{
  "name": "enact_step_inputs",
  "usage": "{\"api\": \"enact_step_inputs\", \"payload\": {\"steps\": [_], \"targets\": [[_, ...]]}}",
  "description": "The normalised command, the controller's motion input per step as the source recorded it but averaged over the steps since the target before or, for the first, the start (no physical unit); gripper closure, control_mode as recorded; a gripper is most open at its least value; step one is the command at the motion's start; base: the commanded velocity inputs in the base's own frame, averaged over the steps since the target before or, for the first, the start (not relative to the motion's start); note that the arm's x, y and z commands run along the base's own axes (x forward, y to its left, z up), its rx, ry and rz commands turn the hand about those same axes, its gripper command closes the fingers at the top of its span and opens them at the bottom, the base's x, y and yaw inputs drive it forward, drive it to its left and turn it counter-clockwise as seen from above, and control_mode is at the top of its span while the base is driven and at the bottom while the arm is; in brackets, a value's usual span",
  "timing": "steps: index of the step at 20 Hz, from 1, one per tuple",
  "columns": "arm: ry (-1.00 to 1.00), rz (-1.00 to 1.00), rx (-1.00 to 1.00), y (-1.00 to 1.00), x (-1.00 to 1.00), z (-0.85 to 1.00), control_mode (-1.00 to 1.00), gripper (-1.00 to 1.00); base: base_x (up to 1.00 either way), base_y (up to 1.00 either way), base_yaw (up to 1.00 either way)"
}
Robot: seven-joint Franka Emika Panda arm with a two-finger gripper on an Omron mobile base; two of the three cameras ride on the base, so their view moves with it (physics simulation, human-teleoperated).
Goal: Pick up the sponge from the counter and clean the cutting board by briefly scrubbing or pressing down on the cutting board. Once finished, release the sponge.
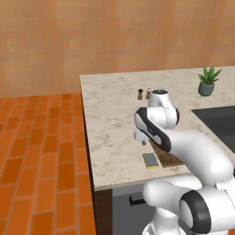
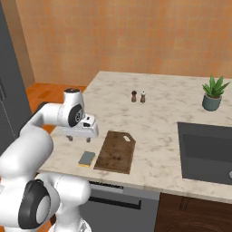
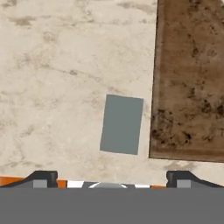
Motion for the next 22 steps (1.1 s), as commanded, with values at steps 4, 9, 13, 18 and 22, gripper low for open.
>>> {"api": "enact_step_inputs", "payload": {"steps": [4,9,13,18,22], "targets": [[0.09,0.0,0.0,-0.1,0.04,-0.53,-1.0,-1.0,0.0,0.0,0.0],[0.01,0.0,0.0,-0.02,0.05,-0.49,-1.0,-1.0,0.0,0.0,0.0],[0.0,0.0,0.0,-0.01,0.04,-0.48,-1.0,-1.0,0.0,0.0,0.0],[0.01,0.0,0.0,-0.07,0.0,-0.4,-1.0,-1.0,0.0,0.0,0.0],[0.0,0.0,0.0,-0.03,0.0,-0.34,-1.0,-1.0,0.0,0.0,0.0]]}}
